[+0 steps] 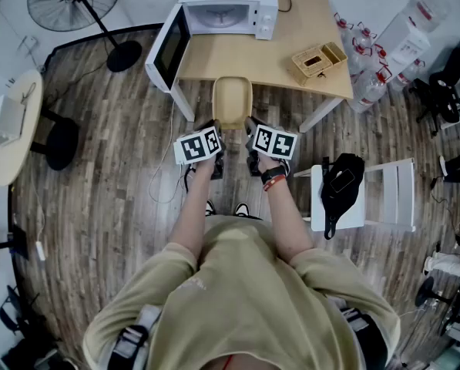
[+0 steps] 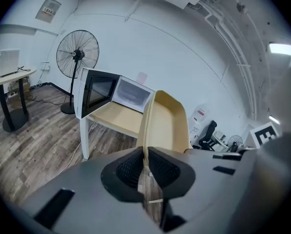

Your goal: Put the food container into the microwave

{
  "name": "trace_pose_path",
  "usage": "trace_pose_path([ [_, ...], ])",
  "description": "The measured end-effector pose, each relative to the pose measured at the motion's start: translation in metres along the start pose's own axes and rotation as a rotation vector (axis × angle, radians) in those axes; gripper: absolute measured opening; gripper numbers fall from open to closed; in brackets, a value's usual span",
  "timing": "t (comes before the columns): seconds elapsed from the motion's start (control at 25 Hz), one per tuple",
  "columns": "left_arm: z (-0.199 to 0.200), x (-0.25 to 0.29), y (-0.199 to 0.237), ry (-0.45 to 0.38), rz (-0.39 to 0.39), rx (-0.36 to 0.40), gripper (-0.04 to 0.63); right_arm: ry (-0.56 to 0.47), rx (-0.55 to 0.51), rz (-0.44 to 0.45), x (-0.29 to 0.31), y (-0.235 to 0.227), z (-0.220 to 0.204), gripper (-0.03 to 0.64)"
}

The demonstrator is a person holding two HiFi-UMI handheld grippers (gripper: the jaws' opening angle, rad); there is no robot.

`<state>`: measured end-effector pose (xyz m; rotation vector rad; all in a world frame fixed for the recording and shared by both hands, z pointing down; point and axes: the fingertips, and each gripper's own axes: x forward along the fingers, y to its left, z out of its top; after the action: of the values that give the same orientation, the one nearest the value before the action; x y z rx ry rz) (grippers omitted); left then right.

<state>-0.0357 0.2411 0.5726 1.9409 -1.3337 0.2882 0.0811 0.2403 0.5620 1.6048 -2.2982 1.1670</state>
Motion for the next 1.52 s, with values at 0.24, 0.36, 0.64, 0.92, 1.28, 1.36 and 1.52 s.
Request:
trace_pose_path([
  [0.24,-0.02,0.001,-0.016,-0.016,-0.008,-0.046,0.048,-0.005,0.011,0.015,-0.013,-0.019,-0.007,0.047],
  [0.36,-0.029,0.0,-0.016,-0.025,-0.001,-0.069,0.048,0.006,0.022,0.024,-0.013,-0.024,-0.013,0.046],
  [0.64,-0.02,0.0,-0.005,-0.042,0.015,-0.105,0.048,0.022,0.043,0.026,0.001,-0.018,-0.011,0.046],
  [0.92,0.005,0.035,0.014,-0.042,0.007,-0.134,0.048,0.037,0.065,0.036,0.045,-0.025,0.009,0.046],
  [1.28,0.069,0.094,0.044,-0.026,-0.025,-0.174,0.049,0.051,0.025,0.009,0.121,-0.025,0.058,0.046],
  [1.36,0.085,0.109,0.053,-0.026,-0.026,-0.184,0.049,0.062,0.007,0.01,0.141,-0.024,0.07,0.046],
  [1.52,0.116,0.135,0.068,-0.027,-0.035,-0.212,0.049,0.066,0.015,-0.006,0.176,-0.022,0.095,0.046],
])
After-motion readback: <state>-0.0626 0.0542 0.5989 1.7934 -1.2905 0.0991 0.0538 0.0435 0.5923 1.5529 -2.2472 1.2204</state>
